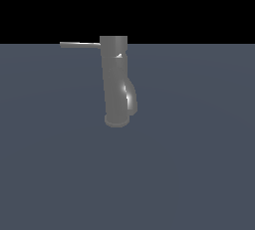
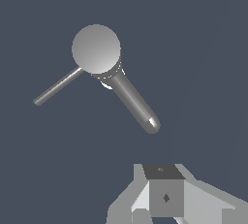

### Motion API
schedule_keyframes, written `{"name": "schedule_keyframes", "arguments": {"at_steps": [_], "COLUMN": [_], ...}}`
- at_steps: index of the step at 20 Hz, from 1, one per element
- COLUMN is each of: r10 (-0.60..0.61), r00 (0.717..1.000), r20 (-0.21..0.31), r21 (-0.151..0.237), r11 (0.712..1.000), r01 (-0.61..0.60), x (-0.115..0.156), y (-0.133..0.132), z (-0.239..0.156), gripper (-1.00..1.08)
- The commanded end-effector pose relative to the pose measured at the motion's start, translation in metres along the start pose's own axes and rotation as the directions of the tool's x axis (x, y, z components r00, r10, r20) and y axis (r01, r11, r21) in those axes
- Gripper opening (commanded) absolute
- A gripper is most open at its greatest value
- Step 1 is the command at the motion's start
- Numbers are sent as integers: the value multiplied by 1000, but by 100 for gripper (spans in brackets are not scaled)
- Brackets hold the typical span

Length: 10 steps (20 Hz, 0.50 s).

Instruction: Turn on the faucet by rotating a designated handle.

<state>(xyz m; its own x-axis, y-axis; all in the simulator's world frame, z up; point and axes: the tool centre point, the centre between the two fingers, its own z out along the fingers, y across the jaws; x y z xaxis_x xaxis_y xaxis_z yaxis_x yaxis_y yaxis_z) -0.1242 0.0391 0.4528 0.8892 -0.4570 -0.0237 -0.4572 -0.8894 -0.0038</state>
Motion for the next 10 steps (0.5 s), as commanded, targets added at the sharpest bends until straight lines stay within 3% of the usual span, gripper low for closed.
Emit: {"name": "schedule_keyframes", "arguments": {"at_steps": [1, 10], "r10": [55, 247], "r00": [998, 969], "r20": [1, 4], "r21": [3, 8], "r11": [998, 969], "r01": [-55, -247], "x": [8, 34], "y": [-12, -54], "z": [6, 34], "gripper": [-100, -100]}}
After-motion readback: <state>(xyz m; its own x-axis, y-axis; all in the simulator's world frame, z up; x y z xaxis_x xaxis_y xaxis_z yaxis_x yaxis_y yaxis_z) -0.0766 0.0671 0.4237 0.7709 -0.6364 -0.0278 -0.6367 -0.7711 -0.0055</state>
